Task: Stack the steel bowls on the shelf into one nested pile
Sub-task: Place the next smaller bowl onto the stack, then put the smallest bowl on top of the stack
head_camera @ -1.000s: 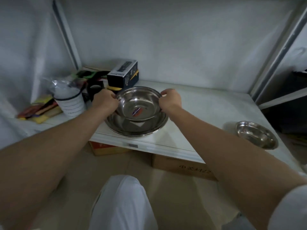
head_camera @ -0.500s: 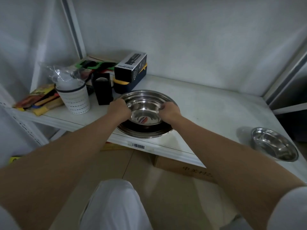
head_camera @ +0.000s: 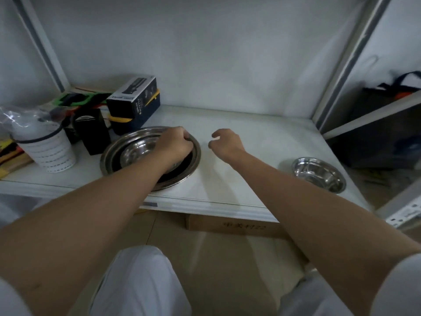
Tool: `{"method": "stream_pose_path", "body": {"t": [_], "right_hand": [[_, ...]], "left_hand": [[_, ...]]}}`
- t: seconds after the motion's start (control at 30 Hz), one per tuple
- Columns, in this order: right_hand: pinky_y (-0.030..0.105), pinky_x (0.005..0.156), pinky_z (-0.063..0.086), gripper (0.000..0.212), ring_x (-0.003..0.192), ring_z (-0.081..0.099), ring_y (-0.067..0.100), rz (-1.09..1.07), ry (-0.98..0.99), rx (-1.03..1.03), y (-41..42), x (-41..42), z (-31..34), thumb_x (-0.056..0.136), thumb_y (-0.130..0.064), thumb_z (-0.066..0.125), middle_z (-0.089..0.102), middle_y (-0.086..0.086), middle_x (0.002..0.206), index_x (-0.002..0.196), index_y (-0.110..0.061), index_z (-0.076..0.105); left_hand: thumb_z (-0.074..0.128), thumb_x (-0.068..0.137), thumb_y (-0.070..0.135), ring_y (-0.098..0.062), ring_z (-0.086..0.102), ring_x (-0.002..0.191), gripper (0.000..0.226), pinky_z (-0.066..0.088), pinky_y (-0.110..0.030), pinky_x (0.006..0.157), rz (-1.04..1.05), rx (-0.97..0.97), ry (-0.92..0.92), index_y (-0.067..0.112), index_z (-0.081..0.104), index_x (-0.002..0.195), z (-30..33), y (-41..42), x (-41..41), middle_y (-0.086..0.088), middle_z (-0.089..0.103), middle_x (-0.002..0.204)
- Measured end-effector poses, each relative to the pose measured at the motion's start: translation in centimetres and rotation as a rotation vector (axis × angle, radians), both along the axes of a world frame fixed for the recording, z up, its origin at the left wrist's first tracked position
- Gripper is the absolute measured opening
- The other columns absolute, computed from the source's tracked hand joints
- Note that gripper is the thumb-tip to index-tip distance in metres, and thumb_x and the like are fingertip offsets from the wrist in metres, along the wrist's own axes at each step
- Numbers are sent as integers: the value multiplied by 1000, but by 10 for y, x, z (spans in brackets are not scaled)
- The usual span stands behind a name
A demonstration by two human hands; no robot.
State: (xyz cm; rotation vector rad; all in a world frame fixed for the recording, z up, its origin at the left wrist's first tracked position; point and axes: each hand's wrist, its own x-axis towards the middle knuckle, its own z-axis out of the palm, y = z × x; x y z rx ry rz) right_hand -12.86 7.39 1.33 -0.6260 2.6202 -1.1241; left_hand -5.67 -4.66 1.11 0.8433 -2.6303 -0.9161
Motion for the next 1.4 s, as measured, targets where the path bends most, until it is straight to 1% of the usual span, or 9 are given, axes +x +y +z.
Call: {"method": "stream_pose_path", "body": {"t": [0.13, 0.33, 0.53, 0.6, 0.7, 0.77, 1.03, 1.27, 1.4], "right_hand": [[36, 103, 46, 40, 121, 54, 29, -166, 5, 21, 88, -30, 6, 88, -12, 52, 55, 12, 134, 127, -7, 59], [42, 99, 48, 36, 115, 58, 34, -410, 8, 104, 213, -66, 2, 87, -8, 51, 61, 19, 126, 120, 3, 61], [43, 97, 50, 42, 121, 50, 33, -523, -41, 144, 263, -91, -28, 90, -16, 49, 51, 13, 136, 132, -11, 51], [39, 90, 52, 43, 112, 54, 31, -543, -70, 135, 270, -97, -39, 90, -14, 51, 53, 13, 132, 133, -9, 49], [32, 74, 47, 33, 89, 54, 26, -535, -89, 137, 273, -102, -50, 91, -13, 51, 61, 14, 118, 123, -6, 55], [32, 71, 46, 29, 86, 54, 26, -525, -66, 152, 271, -104, -55, 90, -12, 49, 63, 15, 112, 117, -6, 57], [45, 87, 56, 32, 98, 61, 32, -509, -19, 119, 247, -99, -28, 88, -11, 49, 62, 14, 110, 118, -6, 57], [40, 82, 55, 31, 97, 62, 33, -339, 45, 6, 156, -74, 16, 85, -6, 50, 64, 16, 109, 114, -4, 60], [36, 81, 53, 31, 99, 63, 33, -187, 55, -45, 82, -44, 30, 84, -7, 50, 65, 16, 110, 113, -4, 62]], "left_hand": [[55, 88, 18, -28, 52, 125, 41, 42, -29, 95, -105, 7, -18, 14, 58, 129, 0, 68, -48, -8, 58, 135], [57, 86, 24, -29, 57, 119, 38, 45, -32, 97, -253, 107, -35, 17, 63, 123, -17, 166, -107, -8, 62, 130], [59, 89, 28, -31, 59, 117, 42, 49, -36, 98, -322, 179, -101, 17, 57, 129, -44, 223, -146, -11, 59, 133], [59, 88, 23, -33, 64, 106, 39, 56, -37, 88, -303, 221, -115, 17, 57, 127, -53, 227, -152, -13, 61, 126], [54, 86, 8, -24, 63, 60, 26, 52, -19, 41, -263, 348, -89, 20, 59, 109, -62, 227, -154, -13, 62, 103], [53, 85, 3, -17, 56, 50, 25, 41, -13, 29, -251, 379, -74, 17, 60, 104, -64, 225, -155, -14, 62, 99], [56, 81, 6, -14, 58, 49, 31, 42, -15, 32, -207, 390, 55, 18, 65, 108, -34, 203, -145, -13, 67, 95], [54, 79, 10, -17, 59, 50, 32, 38, -11, 29, -7, 339, 193, 18, 68, 108, 7, 120, -92, -17, 69, 107], [57, 83, 10, -17, 58, 53, 31, 43, -17, 33, 120, 268, 219, 17, 67, 111, 23, 50, -44, -15, 70, 97]]}}
